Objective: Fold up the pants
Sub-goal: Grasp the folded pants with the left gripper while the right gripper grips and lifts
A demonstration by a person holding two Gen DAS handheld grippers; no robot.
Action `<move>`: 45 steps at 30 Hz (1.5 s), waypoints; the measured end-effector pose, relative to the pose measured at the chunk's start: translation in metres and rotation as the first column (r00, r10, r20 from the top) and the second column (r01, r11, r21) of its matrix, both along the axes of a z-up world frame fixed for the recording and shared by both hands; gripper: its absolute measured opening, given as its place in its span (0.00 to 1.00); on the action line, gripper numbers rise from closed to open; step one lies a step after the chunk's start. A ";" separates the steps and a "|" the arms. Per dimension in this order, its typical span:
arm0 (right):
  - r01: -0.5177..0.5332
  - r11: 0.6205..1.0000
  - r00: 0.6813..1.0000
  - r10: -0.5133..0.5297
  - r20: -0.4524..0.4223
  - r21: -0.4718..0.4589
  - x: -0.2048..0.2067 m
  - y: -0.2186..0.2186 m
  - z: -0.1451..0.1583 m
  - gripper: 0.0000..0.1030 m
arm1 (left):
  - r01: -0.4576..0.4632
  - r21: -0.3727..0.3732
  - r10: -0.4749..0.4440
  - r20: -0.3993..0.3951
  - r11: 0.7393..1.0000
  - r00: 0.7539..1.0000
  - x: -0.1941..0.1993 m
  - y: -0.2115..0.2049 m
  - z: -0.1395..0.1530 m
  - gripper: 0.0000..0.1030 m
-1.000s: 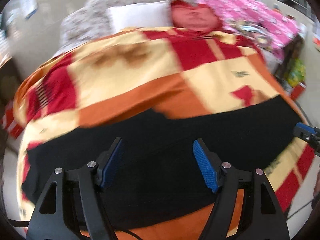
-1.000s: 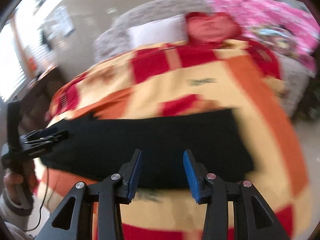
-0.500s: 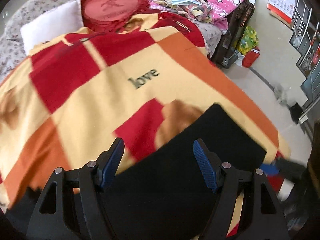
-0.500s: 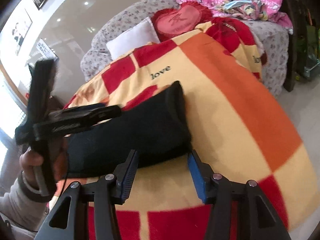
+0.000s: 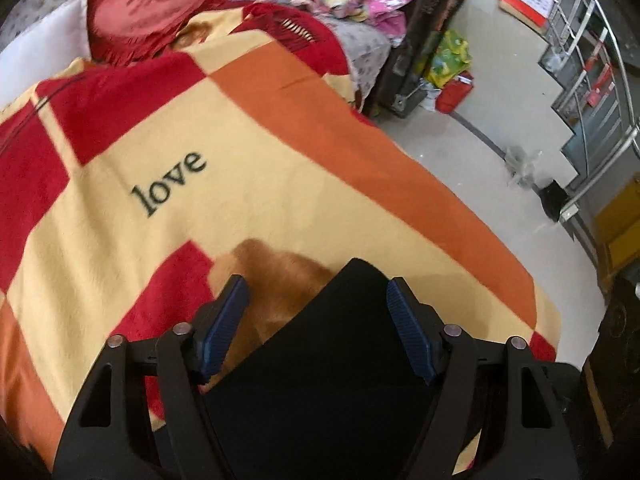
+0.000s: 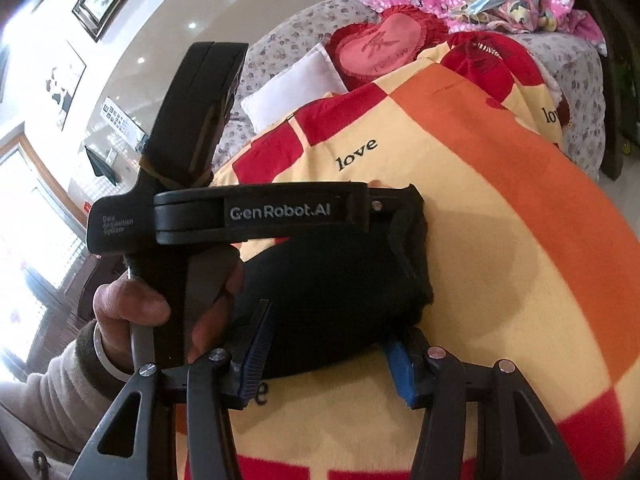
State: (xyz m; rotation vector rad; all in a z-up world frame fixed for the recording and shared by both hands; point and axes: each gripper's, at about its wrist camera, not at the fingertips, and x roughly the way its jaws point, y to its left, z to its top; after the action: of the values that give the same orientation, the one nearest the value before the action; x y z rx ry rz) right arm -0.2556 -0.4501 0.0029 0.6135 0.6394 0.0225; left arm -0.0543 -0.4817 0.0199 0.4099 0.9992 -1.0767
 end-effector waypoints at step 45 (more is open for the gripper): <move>-0.430 0.888 0.849 0.459 0.262 -0.160 0.047 0.130 0.107 0.10 | -0.009 -0.374 -0.083 -0.229 0.928 0.970 0.044 0.201 0.107 0.54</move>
State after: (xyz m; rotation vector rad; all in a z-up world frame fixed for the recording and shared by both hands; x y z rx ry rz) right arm -0.2088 -0.3204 0.1095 0.3462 0.4777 0.5101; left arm -0.0103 -0.2809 0.1269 -0.0145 0.9727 -1.3427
